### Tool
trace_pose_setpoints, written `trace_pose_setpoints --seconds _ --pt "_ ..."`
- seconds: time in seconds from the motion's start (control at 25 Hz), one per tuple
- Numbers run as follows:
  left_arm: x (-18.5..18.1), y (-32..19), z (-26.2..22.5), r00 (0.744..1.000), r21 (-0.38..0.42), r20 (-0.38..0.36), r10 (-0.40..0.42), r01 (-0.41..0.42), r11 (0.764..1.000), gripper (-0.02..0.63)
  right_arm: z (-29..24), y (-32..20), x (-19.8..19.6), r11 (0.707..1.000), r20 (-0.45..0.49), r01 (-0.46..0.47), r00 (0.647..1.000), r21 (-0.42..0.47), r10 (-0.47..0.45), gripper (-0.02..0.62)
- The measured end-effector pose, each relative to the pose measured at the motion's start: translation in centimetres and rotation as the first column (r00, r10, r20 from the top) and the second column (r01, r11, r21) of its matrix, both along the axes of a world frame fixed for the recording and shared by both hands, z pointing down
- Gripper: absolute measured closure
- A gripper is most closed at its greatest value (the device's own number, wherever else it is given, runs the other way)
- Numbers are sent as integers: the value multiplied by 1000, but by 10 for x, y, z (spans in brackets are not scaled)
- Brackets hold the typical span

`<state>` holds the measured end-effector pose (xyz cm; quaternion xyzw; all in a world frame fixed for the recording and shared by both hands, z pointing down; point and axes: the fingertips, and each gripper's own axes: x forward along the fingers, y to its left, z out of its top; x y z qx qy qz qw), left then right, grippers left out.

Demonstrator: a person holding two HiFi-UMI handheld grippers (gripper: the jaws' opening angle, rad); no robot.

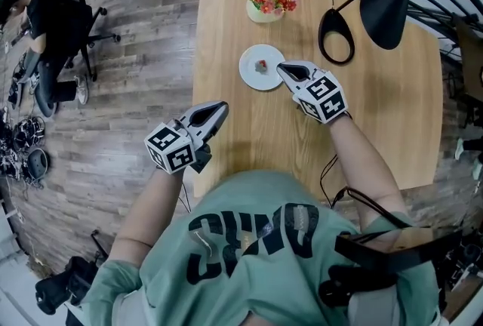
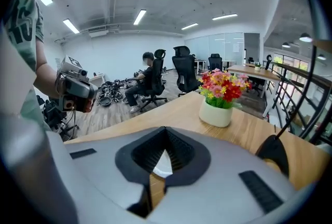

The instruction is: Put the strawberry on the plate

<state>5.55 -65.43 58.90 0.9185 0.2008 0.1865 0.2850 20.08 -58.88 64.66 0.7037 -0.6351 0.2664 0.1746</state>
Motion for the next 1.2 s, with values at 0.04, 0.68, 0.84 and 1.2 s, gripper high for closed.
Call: trace_pose_setpoints --seconds 0.04,0.68,0.84,1.2 --pt "-5 0 -4 1000 2 -6 0 0 1000 601 -5 2 -3 1000 -4 0 1000 2 0 591" --pt "-97 -14 -58 995 21 -96 -35 37 999 601 -47 20 -74 1000 -30 -8 1000 -5 8 591" --pt "-114 -16 -70 993 20 -118 -21 23 1000 601 -57 18 -95 1000 -26 -7 1000 3 7 591" --pt "-160 -29 -98 988 80 -145 44 -33 996 601 -94 15 -140 993 1 -62 998 96 62 591"
